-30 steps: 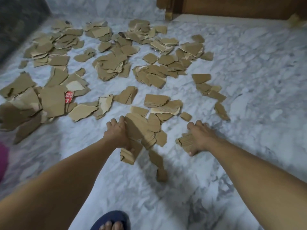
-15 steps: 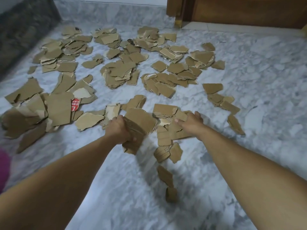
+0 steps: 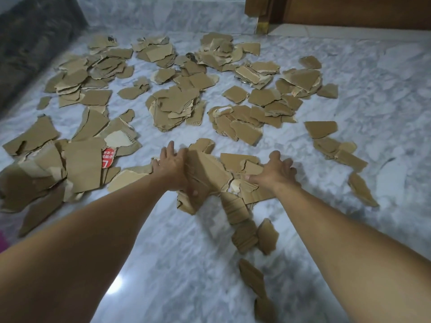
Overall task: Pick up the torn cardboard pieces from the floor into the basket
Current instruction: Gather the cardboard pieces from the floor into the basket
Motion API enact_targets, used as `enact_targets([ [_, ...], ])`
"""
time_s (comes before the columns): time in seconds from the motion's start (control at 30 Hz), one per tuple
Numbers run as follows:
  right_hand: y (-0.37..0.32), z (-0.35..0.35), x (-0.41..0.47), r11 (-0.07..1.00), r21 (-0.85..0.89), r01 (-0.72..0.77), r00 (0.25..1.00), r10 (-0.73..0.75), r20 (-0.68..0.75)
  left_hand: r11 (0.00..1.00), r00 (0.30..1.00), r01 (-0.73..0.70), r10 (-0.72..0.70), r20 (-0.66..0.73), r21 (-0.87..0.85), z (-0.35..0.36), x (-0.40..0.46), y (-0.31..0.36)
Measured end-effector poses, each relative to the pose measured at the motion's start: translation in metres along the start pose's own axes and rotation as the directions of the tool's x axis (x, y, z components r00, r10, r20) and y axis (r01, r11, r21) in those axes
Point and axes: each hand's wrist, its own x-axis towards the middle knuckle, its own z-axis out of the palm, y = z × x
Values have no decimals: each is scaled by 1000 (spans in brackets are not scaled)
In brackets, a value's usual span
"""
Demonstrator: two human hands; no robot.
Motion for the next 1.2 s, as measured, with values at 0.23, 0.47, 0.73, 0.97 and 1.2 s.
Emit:
enact_targets([
  [0.23,-18,-5,18,888,-271,371,924,-325,201,984,985,-137,123,117,117,-11,30,-2],
  [0.47,-19,-4,17,902,-235,362,916,-297,270,984,984,-4,36,173,-178,-6,30,5],
  [0.73,-1,-4,1,962,-31,270,932,-254,259,907,990,74,-16,143,-414,-4,4,6],
  [0.97,3,-22,-13,967,63,247,925,-255,282,790,989,142,-82,126,-596,-20,-33,-1],
  [1.2,-25,-67,-57,936,145,320,896,-349,274,716,989,112,-150,6,-689,-75,-96,-19],
])
